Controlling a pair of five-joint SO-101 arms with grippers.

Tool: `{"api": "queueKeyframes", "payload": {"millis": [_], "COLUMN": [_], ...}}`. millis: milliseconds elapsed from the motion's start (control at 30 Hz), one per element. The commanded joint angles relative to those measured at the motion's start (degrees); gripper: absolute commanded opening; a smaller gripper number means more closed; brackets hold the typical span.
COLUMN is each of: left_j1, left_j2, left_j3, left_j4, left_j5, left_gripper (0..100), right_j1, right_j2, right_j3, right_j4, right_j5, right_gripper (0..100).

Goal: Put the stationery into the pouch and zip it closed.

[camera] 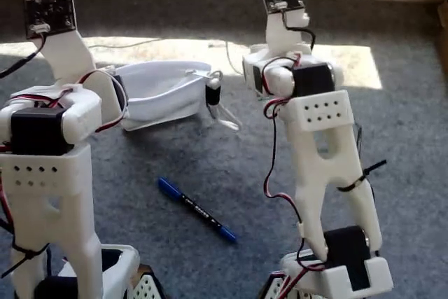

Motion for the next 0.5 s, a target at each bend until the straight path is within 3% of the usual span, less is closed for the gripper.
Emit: {"api": "queueKeyframes", "payload": {"millis": [0,233,467], "left_j1": [0.75,0.66,0.57], "left_j2": [-0.92,-1.36,-1.36], "left_j3": [0.31,3.56,3.65], "left_j4": [-1.41,-3.87,-3.78], "left_j5": [0.62,0.53,0.53], "left_gripper": [1,1,1], "right_j1": [0.31,-2.15,-11.3], "right_j2": [-8.66,-17.45,-22.11], "right_j3": [-1.71,-1.8,-1.71], "right_j4": [-0.13,-0.22,-2.68], "right_j5": [-3.43,-7.12,-13.19], "right_gripper": [1.2,1.3,1.3]}}
